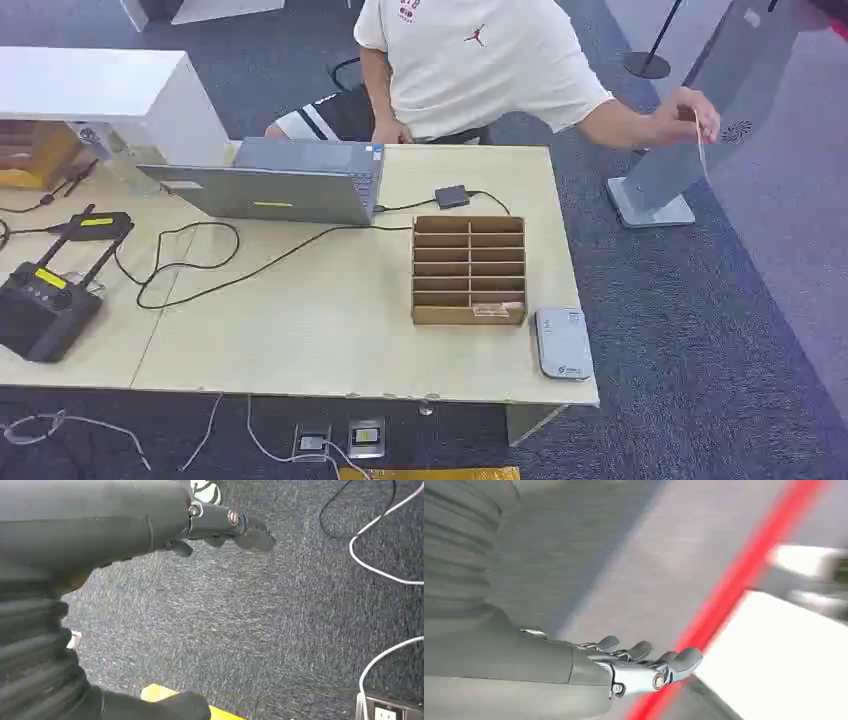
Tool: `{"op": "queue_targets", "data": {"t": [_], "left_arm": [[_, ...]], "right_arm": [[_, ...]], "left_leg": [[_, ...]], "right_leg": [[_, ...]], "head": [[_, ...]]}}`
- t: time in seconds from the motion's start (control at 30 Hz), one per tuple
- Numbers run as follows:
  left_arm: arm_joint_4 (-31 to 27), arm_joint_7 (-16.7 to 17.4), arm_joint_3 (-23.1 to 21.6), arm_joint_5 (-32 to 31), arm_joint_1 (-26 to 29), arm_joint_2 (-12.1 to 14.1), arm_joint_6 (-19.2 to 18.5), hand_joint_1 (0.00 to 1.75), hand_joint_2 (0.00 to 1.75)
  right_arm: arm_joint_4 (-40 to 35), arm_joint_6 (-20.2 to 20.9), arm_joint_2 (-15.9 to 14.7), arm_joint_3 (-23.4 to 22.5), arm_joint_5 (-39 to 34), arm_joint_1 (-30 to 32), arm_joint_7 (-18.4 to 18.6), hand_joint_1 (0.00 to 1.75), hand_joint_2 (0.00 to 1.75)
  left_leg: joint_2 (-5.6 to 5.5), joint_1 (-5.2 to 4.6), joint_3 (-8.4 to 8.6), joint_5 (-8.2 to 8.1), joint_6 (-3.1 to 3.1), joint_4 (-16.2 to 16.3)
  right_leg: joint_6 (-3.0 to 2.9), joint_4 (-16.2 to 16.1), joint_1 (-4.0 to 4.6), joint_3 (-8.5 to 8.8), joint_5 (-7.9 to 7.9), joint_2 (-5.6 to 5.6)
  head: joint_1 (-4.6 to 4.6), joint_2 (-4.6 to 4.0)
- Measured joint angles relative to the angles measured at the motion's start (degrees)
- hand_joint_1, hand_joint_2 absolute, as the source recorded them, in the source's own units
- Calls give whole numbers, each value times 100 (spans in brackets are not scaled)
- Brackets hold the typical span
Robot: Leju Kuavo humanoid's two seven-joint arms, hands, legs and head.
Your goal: Pass the card to the sensor for recognition and then transmit it.
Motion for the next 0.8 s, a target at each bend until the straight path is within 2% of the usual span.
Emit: {"op": "queue_targets", "data": {"t": [0.13,0.23,0.47,0.57,0.7,0.8], "left_arm": [[2,-48,0,20,3,-26,0,0,175],[2,-59,0,35,1,-28,-2,0,175],[2,-59,0,63,-1,-61,-2,0,175],[2,-59,2,81,-7,-68,-9,0,175],[2,-118,2,81,-23,-74,-72,0,175],[2,-192,0,65,-28,-72,-125,0,175]], "right_arm": [[-131,-133,-18,57,374,-1048,-509,0,175],[-271,-199,61,157,697,-1778,-750,0,175],[-396,-157,426,477,1070,-2651,-1089,0,175],[-525,219,752,781,1643,-3009,-1292,0,175],[-720,916,1338,1430,3010,-3252,-1570,0,175],[-945,913,1847,2112,4142,-3270,-1677,0,175]], "left_leg": [[-35,-5,-25,13,8,1],[-41,-1,-29,18,2,0],[-44,0,-40,19,2,0],[-36,4,-34,20,0,0],[-29,11,-31,27,-10,-1],[-28,16,-26,30,-13,0]], "right_leg": [[0,3,-2,-8,0,-45],[0,4,3,-12,0,-47],[0,4,4,-16,1,-47],[0,6,8,-16,3,-41],[-4,10,13,-17,6,-31],[-7,18,18,-21,8,-25]], "head": [[-4,0],[-4,0],[-4,0],[-2,0],[-4,0],[-4,0]]}}
